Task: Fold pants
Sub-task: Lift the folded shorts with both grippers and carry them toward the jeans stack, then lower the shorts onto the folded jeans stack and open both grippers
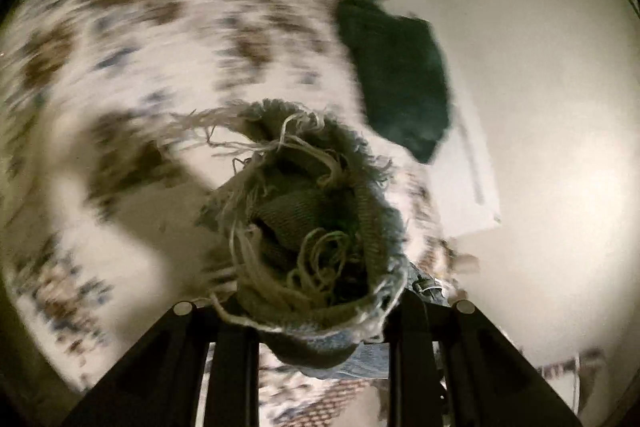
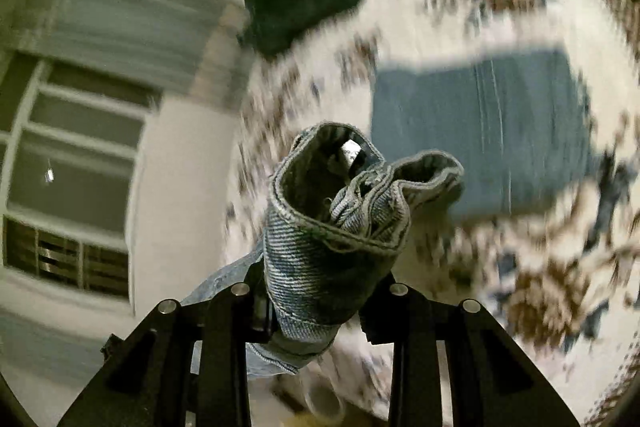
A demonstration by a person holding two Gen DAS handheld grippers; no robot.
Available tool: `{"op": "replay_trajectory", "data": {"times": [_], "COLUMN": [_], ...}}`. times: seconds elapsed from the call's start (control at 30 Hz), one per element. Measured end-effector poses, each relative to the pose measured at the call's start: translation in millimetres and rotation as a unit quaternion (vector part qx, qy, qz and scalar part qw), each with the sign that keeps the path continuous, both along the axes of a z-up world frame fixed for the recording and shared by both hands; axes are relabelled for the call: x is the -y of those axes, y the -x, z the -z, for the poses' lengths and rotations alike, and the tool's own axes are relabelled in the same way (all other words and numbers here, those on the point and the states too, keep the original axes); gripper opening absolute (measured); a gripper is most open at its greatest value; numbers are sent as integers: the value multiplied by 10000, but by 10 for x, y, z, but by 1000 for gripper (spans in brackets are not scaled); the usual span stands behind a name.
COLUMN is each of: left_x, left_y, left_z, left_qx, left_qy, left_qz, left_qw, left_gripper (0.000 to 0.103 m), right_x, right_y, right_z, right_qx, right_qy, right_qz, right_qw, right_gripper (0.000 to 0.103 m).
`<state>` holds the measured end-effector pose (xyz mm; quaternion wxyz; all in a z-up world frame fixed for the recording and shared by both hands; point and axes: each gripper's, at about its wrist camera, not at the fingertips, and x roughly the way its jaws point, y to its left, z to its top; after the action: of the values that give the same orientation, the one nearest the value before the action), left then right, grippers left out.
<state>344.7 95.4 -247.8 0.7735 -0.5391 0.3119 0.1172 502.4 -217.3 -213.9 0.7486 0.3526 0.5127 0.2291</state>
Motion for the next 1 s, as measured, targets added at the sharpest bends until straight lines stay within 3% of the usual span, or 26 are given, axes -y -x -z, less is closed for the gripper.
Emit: {"op": "replay_trajectory", "data": {"times": [0.13,0.23,0.33,0.43,0.57,0.67,0.73,1.0], "left_x": [126,211,368,492,634,694,766,813], "left_y": [-1076,-1696,-2226,-2576,-2537,-2429,-2346,-2223], "left_z": [-406,-412,-88,616,1504,1892,1927,1830], "left_qx": [532,751,706,265,-412,-800,-822,-1047], "left_qy": [-168,-279,-322,-299,-311,-222,-230,-441], "left_qz": [688,1127,1577,1932,2240,2348,2400,2782], "left_qw": [9961,9904,9844,9803,9732,9685,9670,9538], "left_gripper": [18,18,18,18,18,19,19,26], "right_x": [339,611,842,987,1055,1089,1099,1071], "right_y": [-530,-814,-961,-951,-682,-454,-398,-394], "right_z": [-502,-525,-188,425,1348,1726,1890,2062], "right_qx": [420,525,452,143,-566,-826,-882,-931], "right_qy": [-60,-113,-81,-45,17,13,83,257], "right_qz": [751,1252,1667,1961,2251,2356,2320,2164], "right_qw": [9963,9907,9849,9805,9727,9683,9687,9715], "right_gripper": [32,32,33,33,33,33,33,34]}}
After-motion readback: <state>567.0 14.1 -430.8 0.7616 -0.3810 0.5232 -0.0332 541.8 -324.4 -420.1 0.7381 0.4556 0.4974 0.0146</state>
